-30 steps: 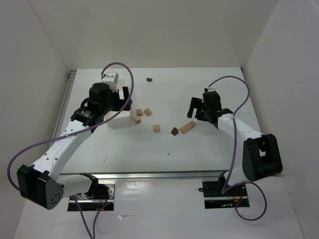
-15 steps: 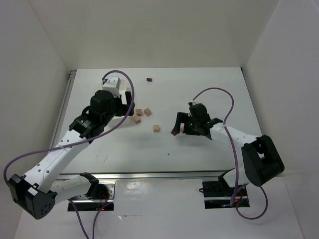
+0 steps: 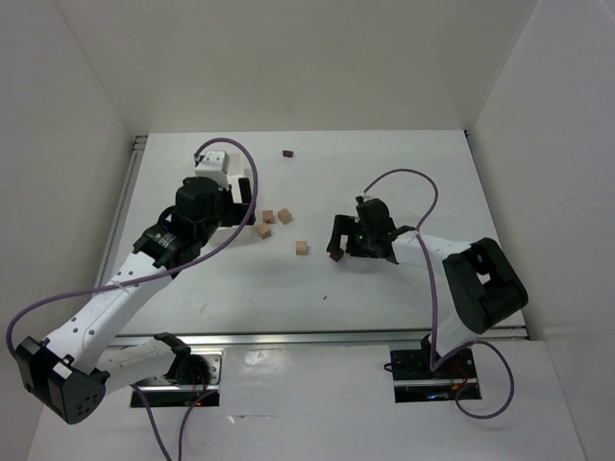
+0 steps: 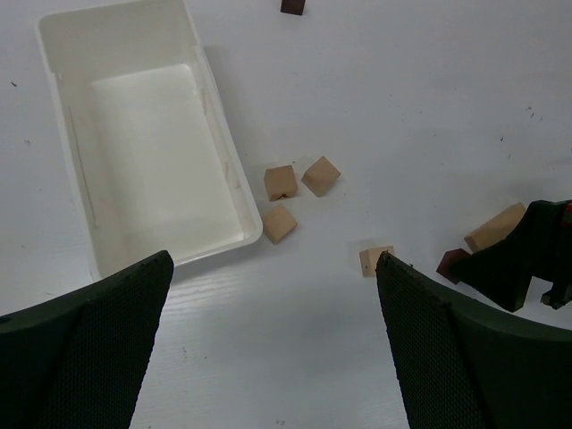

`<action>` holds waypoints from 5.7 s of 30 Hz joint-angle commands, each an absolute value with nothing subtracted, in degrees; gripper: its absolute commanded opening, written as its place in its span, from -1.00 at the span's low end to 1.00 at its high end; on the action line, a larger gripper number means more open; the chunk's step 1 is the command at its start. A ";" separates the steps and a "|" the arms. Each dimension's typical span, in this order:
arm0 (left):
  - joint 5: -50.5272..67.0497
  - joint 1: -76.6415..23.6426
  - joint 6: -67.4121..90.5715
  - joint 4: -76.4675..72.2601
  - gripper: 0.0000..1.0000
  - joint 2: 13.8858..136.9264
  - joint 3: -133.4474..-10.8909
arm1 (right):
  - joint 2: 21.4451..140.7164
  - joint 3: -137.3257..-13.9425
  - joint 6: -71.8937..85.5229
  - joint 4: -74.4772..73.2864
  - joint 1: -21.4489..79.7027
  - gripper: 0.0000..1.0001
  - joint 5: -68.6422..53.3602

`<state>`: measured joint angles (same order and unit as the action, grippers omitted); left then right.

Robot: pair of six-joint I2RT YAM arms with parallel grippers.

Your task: Build the wood block tower

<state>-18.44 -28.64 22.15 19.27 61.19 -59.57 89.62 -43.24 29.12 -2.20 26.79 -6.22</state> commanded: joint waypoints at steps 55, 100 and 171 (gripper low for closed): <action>-23.83 -18.47 18.02 19.51 1.00 78.31 -71.98 | 105.47 -61.44 -27.60 -15.56 16.35 -0.29 -13.19; -13.45 -6.50 18.11 24.61 1.00 87.01 -80.33 | 125.86 -94.22 -67.24 -24.26 16.88 -0.21 -28.65; -27.95 -26.98 37.79 35.33 1.00 61.26 -63.54 | 127.71 -101.25 -6.68 -16.52 39.20 0.00 -4.22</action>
